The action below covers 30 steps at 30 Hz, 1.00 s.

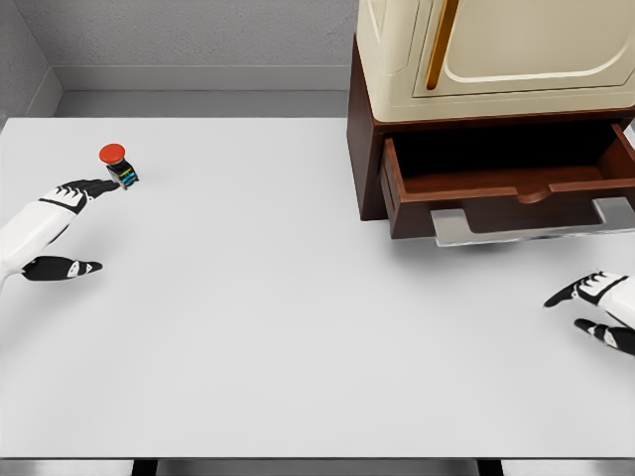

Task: Put the switch into the drawer with left arm, and close the drawer with right arm

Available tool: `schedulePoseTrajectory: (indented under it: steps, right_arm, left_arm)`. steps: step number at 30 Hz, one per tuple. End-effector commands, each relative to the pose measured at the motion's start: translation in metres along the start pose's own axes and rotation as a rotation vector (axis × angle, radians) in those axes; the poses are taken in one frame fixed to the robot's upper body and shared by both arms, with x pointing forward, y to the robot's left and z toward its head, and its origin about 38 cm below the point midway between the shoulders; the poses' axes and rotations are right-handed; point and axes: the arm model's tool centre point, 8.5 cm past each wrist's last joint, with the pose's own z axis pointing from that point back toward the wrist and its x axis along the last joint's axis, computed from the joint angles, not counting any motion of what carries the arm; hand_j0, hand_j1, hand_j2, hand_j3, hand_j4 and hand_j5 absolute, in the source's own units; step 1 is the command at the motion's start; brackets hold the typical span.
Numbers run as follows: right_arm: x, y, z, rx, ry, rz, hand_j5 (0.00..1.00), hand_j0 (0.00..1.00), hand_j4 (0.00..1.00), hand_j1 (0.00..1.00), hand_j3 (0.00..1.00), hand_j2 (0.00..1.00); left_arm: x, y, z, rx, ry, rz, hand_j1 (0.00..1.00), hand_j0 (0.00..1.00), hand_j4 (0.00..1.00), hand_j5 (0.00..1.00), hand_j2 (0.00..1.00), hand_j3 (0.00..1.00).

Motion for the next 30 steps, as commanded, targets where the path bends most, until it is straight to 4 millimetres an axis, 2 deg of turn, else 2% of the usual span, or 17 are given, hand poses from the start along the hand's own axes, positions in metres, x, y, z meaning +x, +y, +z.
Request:
schedulePoseTrajectory:
  steps: [1, 5, 9, 11, 13, 15, 16, 19, 20, 22, 24, 26, 27, 30]
  right_arm:
    - [0.001, -0.012, -0.001, -0.027, -0.005, 0.016, 0.62, 0.62, 0.62, 0.62, 0.62, 0.62]
    - [0.0, -0.01, 0.0, -0.034, 0.001, 0.009, 0.62, 0.62, 0.62, 0.62, 0.62, 0.62]
    - [-0.001, -0.015, 0.001, -0.068, 0.01, 0.015, 0.61, 0.61, 0.61, 0.61, 0.61, 0.61]
    - [0.0, -0.015, 0.001, -0.067, 0.007, 0.015, 0.62, 0.62, 0.62, 0.62, 0.62, 0.62]
    - [0.003, -0.014, -0.001, -0.068, -0.001, 0.013, 0.62, 0.62, 0.62, 0.62, 0.62, 0.62]
    - [0.009, -0.015, -0.003, -0.077, -0.019, 0.01, 0.63, 0.63, 0.63, 0.63, 0.63, 0.63]
    - [0.009, -0.013, -0.003, -0.081, -0.02, 0.006, 0.63, 0.63, 0.63, 0.63, 0.63, 0.63]
    - [0.01, -0.012, -0.003, -0.079, -0.019, 0.004, 0.63, 0.63, 0.63, 0.63, 0.63, 0.63]
    - [0.01, -0.013, -0.004, -0.079, -0.022, 0.004, 0.63, 0.63, 0.63, 0.63, 0.63, 0.63]
    - [0.018, -0.01, -0.006, -0.078, -0.042, -0.003, 0.63, 0.63, 0.63, 0.63, 0.63, 0.63]
    - [0.02, -0.009, -0.007, -0.077, -0.05, -0.002, 0.68, 0.68, 0.68, 0.68, 0.68, 0.68]
    - [0.021, -0.008, -0.007, -0.076, -0.052, -0.005, 0.68, 0.68, 0.68, 0.68, 0.68, 0.68]
    - [0.021, -0.008, -0.007, -0.077, -0.051, -0.008, 0.68, 0.68, 0.68, 0.68, 0.68, 0.68]
    - [0.022, -0.003, -0.006, -0.09, -0.045, -0.025, 0.67, 0.67, 0.67, 0.67, 0.67, 0.67]
  left_arm:
    - [0.0, 0.001, 0.0, 0.003, 0.0, 0.004, 1.0, 1.0, 1.0, 1.0, 1.0, 1.0]
    - [0.0, 0.004, 0.0, 0.025, -0.003, 0.017, 1.0, 1.0, 1.0, 1.0, 1.0, 1.0]
    - [0.005, 0.023, -0.007, 0.151, -0.065, 0.166, 1.0, 1.0, 1.0, 1.0, 1.0, 1.0]
    - [0.012, 0.032, -0.022, 0.176, -0.105, 0.178, 1.0, 1.0, 1.0, 1.0, 1.0, 1.0]
    - [0.022, 0.028, -0.041, 0.16, -0.162, 0.232, 1.0, 1.0, 1.0, 1.0, 1.0, 1.0]
    - [0.017, 0.029, -0.059, 0.14, -0.164, 0.239, 1.0, 1.0, 1.0, 1.0, 1.0, 1.0]
    - [0.013, 0.023, -0.076, 0.116, -0.115, 0.277, 1.0, 1.0, 1.0, 1.0, 1.0, 1.0]
    - [-0.007, 0.009, -0.092, 0.047, 0.014, 0.333, 1.0, 1.0, 1.0, 1.0, 1.0, 1.0]
    - [-0.012, 0.009, -0.099, 0.035, 0.03, 0.333, 1.0, 1.0, 1.0, 1.0, 1.0, 1.0]
    - [-0.019, 0.009, -0.102, 0.05, 0.057, 0.385, 1.0, 1.0, 1.0, 1.0, 1.0, 1.0]
    - [-0.032, 0.013, -0.1, 0.095, 0.094, 0.487, 1.0, 1.0, 1.0, 1.0, 1.0, 1.0]
    - [-0.048, 0.012, -0.116, 0.155, 0.134, 0.593, 0.97, 0.97, 0.97, 0.97, 0.97, 0.97]
    - [-0.057, 0.013, -0.116, 0.177, 0.158, 0.634, 0.97, 0.97, 0.97, 0.97, 0.97, 0.97]
    - [-0.065, 0.004, -0.118, 0.182, 0.193, 0.668, 0.97, 0.97, 0.97, 0.97, 0.97, 0.97]
